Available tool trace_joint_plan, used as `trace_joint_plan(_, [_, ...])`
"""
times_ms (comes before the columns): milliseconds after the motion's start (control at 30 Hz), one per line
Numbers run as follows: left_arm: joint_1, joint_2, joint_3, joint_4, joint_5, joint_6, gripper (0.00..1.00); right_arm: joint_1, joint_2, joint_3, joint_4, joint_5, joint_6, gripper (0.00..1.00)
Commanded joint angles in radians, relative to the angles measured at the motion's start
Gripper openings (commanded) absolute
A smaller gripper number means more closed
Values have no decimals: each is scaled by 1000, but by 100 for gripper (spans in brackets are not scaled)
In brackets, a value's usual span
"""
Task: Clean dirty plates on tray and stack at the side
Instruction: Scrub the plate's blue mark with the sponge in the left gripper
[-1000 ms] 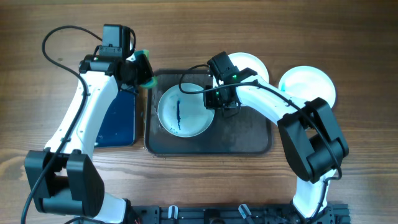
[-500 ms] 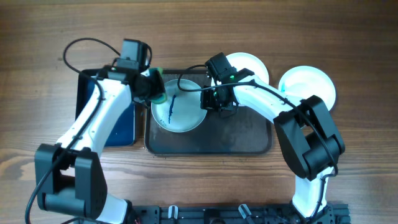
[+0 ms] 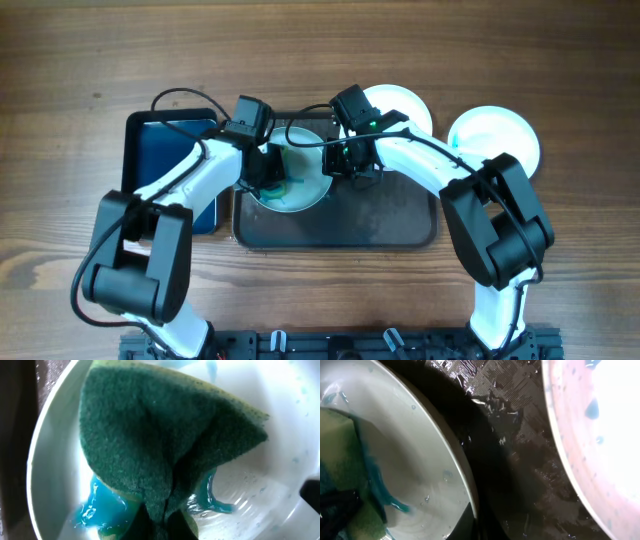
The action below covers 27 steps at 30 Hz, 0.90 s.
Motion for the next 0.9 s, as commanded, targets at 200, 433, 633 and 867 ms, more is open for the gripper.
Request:
trace_joint_plan(200, [0, 110, -6, 91, 377, 454, 4, 1, 26, 15, 2, 1, 22, 4])
trace_joint_plan(433, [0, 110, 98, 145, 147, 285, 4, 1, 26, 15, 2, 1, 23, 4])
trace_joint_plan(633, [0, 111, 113, 75, -350, 78, 4, 1, 26, 15, 2, 1, 22, 4])
trace_joint_plan(867, [-3, 111, 113, -146, 23, 100, 4, -1, 26, 15, 4, 1, 22, 4])
